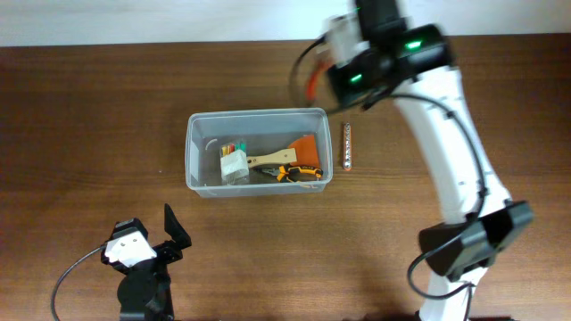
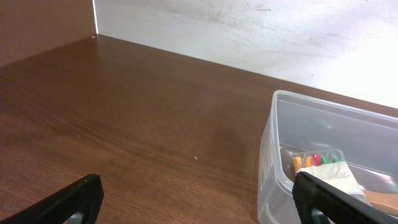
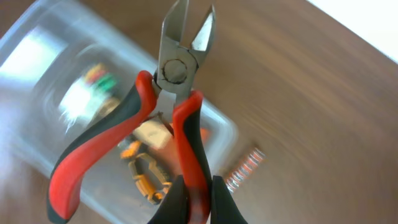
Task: Pack container
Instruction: 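Place the red pliers into the container and release, then grasp the orange socket bit strip with the right gripper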
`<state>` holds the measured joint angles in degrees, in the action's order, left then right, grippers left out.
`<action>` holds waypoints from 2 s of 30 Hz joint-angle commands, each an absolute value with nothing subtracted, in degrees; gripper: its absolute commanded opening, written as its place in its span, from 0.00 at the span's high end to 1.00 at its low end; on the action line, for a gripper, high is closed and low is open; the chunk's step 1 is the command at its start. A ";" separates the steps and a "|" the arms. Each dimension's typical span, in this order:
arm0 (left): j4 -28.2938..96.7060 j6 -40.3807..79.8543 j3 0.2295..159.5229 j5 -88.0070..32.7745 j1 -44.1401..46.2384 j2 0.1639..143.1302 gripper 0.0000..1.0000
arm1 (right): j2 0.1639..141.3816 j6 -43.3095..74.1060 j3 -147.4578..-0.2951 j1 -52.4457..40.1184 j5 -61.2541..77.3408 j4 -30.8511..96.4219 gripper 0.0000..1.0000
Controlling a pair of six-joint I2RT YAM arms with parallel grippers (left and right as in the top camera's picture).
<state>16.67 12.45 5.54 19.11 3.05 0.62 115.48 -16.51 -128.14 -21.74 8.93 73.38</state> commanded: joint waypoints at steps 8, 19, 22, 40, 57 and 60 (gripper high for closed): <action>16.71 11.94 5.32 19.33 3.27 0.47 0.01 | 124.53 -53.28 -123.76 -33.91 13.34 66.98 0.96; 16.71 11.94 5.32 19.31 3.27 0.47 0.01 | 133.82 -61.06 -123.59 -40.58 13.34 61.30 0.96; 16.71 11.94 5.32 19.33 3.27 0.47 0.01 | 135.33 -61.06 -123.55 -41.82 13.34 61.56 0.96; 16.71 11.94 5.32 19.33 3.27 0.47 0.01 | 130.54 -27.24 -145.80 -36.40 -16.29 68.71 0.46; 16.71 11.94 5.32 19.31 3.27 0.47 0.01 | 133.69 11.27 -128.86 -4.82 9.32 77.58 0.40; 16.71 11.94 5.32 19.33 3.27 0.47 0.01 | 133.69 11.25 -120.77 -5.02 9.50 73.91 0.42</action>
<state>16.67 12.45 5.54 19.11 3.05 0.62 132.62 8.25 -127.98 -4.16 6.39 75.96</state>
